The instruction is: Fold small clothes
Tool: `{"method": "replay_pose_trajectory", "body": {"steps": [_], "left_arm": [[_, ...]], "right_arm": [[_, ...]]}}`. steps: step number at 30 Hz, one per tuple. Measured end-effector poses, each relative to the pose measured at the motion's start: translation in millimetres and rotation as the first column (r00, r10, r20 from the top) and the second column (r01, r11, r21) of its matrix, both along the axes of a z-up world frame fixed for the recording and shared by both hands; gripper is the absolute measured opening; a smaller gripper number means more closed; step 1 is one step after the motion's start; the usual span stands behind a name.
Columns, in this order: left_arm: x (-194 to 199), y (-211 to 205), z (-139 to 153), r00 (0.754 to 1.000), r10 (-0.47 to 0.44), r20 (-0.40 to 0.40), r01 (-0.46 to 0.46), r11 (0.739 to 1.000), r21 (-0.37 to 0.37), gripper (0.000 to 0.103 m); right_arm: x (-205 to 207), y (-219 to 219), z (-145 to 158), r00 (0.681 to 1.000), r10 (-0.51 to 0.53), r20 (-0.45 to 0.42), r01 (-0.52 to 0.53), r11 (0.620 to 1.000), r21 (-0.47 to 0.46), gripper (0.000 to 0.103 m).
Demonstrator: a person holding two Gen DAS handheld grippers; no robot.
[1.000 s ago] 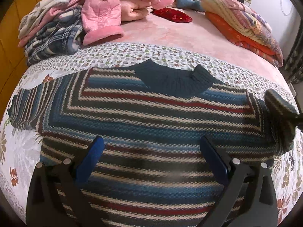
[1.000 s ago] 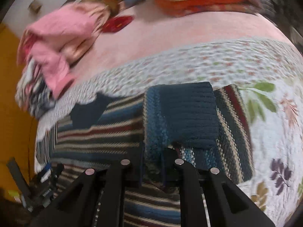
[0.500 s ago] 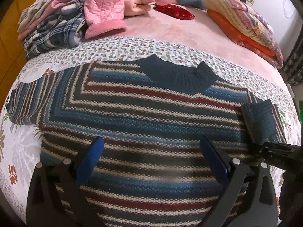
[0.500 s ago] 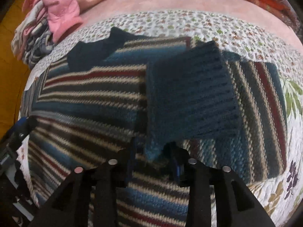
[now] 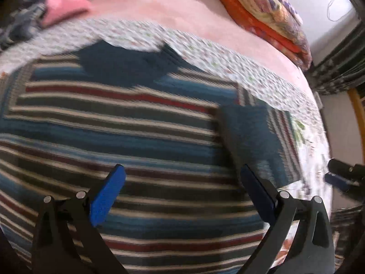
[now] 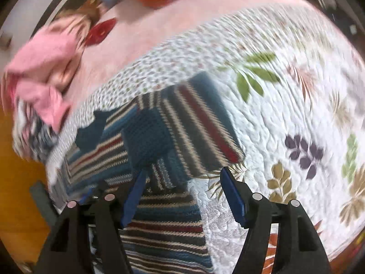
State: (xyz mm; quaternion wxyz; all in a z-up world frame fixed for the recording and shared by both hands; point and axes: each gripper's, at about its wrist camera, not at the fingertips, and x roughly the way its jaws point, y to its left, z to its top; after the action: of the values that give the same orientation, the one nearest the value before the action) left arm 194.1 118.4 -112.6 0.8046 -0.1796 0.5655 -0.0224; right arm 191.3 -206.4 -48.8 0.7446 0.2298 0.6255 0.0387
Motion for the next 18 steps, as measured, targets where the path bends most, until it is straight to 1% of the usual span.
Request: {"method": "replay_pose_trajectory", "body": {"steps": [1, 3, 5, 7, 8, 9, 10, 11, 12, 14, 16, 18], "left_arm": [[5, -8, -6, 1.0, -0.005, -0.017, 0.004, 1.0, -0.013, 0.1], [16, -28, -20, 0.998, -0.012, -0.06, 0.01, 0.999, -0.037, 0.099], [23, -38, -29, 0.996, -0.013, -0.084, 0.009, 0.999, -0.047, 0.099], [30, -47, -36, 0.995, -0.017, -0.1, 0.011, 0.998, -0.063, 0.094], [35, -53, -40, 0.993, -0.031, -0.112, 0.022, 0.997, -0.076, 0.082], [37, -57, -42, 0.992, -0.041, -0.119, 0.031, 0.996, -0.082, 0.067], [39, -61, -44, 0.991, -0.05, -0.127, 0.038, 0.995, -0.09, 0.063], [41, -64, -45, 0.99, -0.054, -0.13, 0.041, 0.995, -0.095, 0.055], [42, -67, -44, 0.99, -0.061, -0.125, 0.048, 0.994, -0.1, 0.043], [44, -71, -41, 0.99, -0.085, -0.112, 0.071, 0.99, -0.124, 0.025], [42, -72, -37, 0.992, -0.071, -0.1, 0.058, 0.99, -0.127, 0.015], [37, -68, -29, 0.996, -0.043, -0.073, 0.031, 0.988, -0.149, 0.012]], "right_arm": [[2, -9, -7, 0.999, -0.024, -0.024, 0.024, 1.0, 0.007, 0.068], [6, -14, -14, 0.998, -0.035, -0.05, 0.036, 0.999, 0.018, 0.068], [9, -18, -16, 0.998, -0.038, -0.047, 0.039, 0.999, 0.017, 0.068], [11, -27, -15, 0.998, -0.044, -0.034, 0.045, 0.999, 0.024, 0.068], [12, -26, -14, 0.999, -0.046, -0.03, 0.046, 0.999, 0.026, 0.068], [13, -28, -13, 0.999, -0.048, -0.023, 0.049, 0.998, 0.028, 0.068], [14, -30, -11, 0.999, -0.049, -0.019, 0.05, 0.998, 0.026, 0.068], [15, -32, -10, 0.999, -0.05, -0.016, 0.05, 0.999, 0.019, 0.068], [16, -32, -12, 0.999, -0.049, -0.014, 0.049, 0.999, 0.006, 0.068], [19, -32, -15, 0.999, -0.047, -0.019, 0.047, 0.999, -0.008, 0.068], [20, -31, -21, 0.998, -0.049, -0.027, 0.049, 0.999, -0.007, 0.068], [22, -30, -26, 0.998, -0.049, -0.031, 0.049, 0.999, -0.006, 0.068]]}}
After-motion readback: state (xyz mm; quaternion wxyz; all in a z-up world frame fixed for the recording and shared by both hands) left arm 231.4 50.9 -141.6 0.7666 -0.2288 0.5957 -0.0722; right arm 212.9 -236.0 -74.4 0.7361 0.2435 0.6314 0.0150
